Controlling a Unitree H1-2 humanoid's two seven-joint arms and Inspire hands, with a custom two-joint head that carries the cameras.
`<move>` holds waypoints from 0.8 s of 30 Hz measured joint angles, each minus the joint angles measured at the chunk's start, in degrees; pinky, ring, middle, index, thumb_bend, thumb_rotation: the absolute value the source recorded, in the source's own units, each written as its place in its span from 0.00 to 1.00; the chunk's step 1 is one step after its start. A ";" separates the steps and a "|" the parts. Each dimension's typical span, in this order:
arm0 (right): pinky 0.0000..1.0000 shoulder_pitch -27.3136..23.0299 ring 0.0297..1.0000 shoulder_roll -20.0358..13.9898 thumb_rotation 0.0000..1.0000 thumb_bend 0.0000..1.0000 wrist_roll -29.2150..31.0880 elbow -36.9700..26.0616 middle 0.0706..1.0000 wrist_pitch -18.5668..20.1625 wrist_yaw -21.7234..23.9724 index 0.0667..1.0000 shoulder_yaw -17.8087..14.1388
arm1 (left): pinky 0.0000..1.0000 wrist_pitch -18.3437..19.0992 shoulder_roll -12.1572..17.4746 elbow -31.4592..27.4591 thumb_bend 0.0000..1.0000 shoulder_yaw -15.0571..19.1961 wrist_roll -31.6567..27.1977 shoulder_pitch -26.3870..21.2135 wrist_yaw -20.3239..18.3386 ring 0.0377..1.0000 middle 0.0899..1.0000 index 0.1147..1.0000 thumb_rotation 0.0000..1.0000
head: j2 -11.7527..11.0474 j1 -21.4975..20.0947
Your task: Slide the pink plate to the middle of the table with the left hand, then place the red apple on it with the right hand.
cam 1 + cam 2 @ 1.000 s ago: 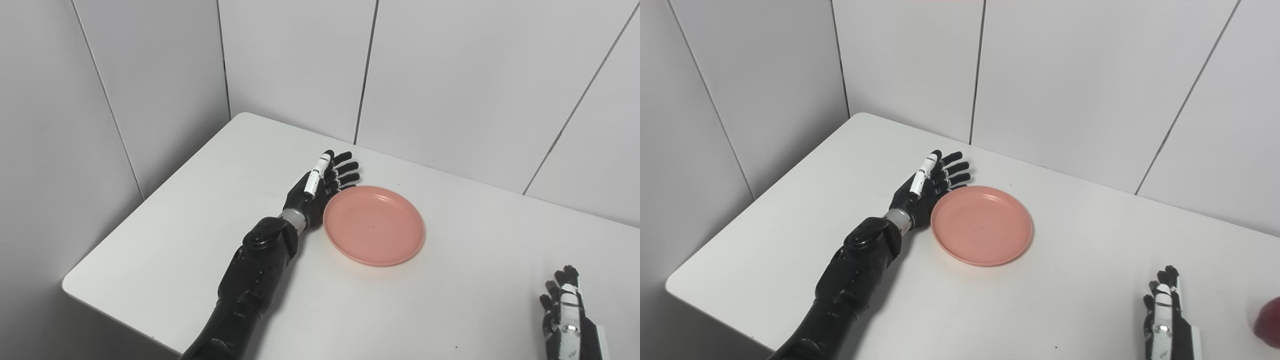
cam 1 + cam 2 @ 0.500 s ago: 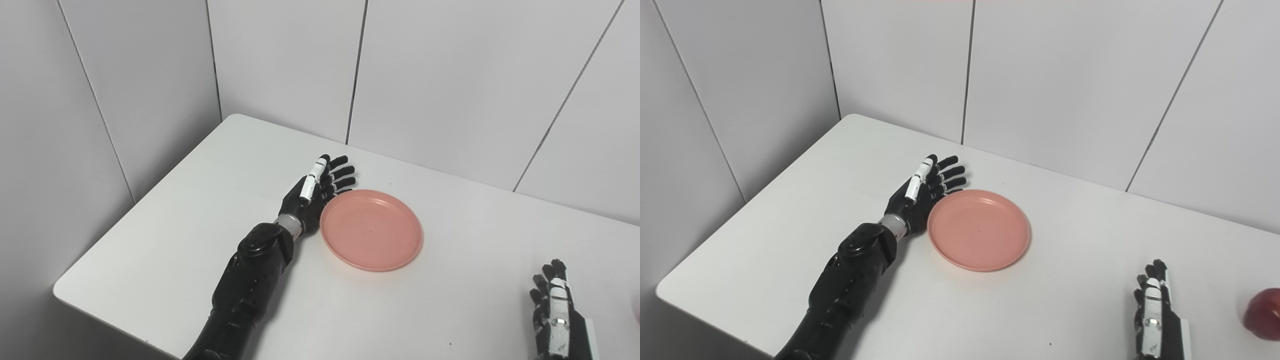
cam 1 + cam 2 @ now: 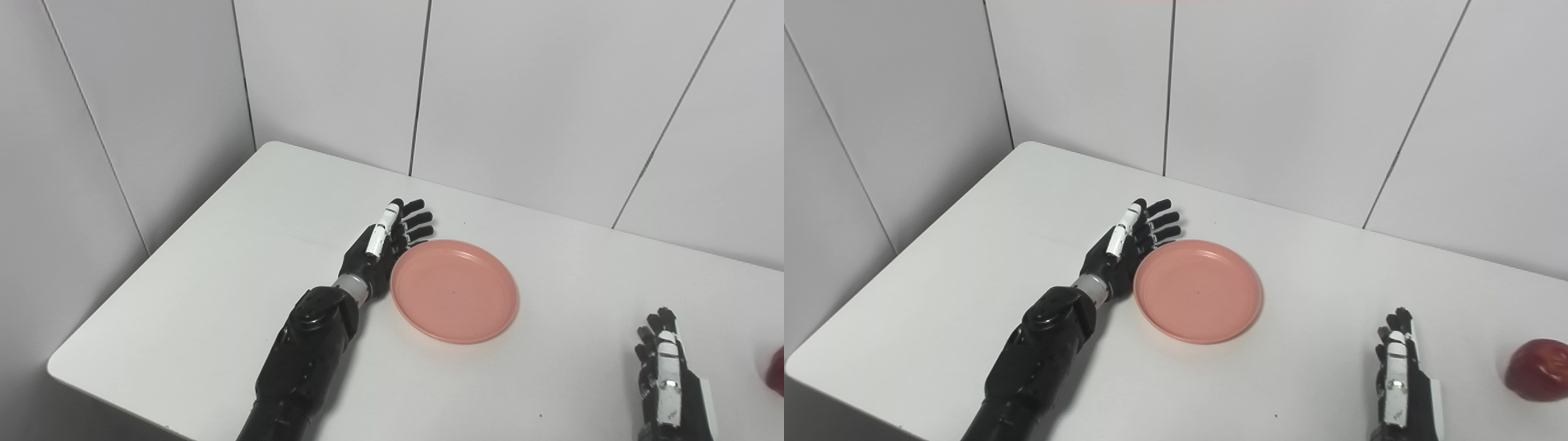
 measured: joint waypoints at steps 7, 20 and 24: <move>1.00 0.01 0.95 0.29 1.00 0.17 -0.77 -0.01 0.96 -0.02 -0.58 0.97 0.47 | 0.82 1.94 -1.35 -1.90 0.33 -1.50 1.26 0.55 1.05 0.83 0.83 0.80 1.00 | 0.53 -1.32; 1.00 0.01 0.96 0.81 1.00 0.18 -2.08 -0.38 0.97 -0.02 -1.10 0.97 1.48 | 0.83 4.26 -3.69 -4.84 0.34 -2.60 2.37 1.84 1.76 0.84 0.84 0.81 1.00 | 1.76 -4.66; 1.00 0.03 0.96 1.42 1.00 0.18 -2.53 -0.74 0.97 0.02 -1.60 0.96 1.78 | 0.83 4.50 -4.36 -5.77 0.34 -3.49 3.14 2.34 1.80 0.84 0.84 0.81 1.00 | 2.02 -5.45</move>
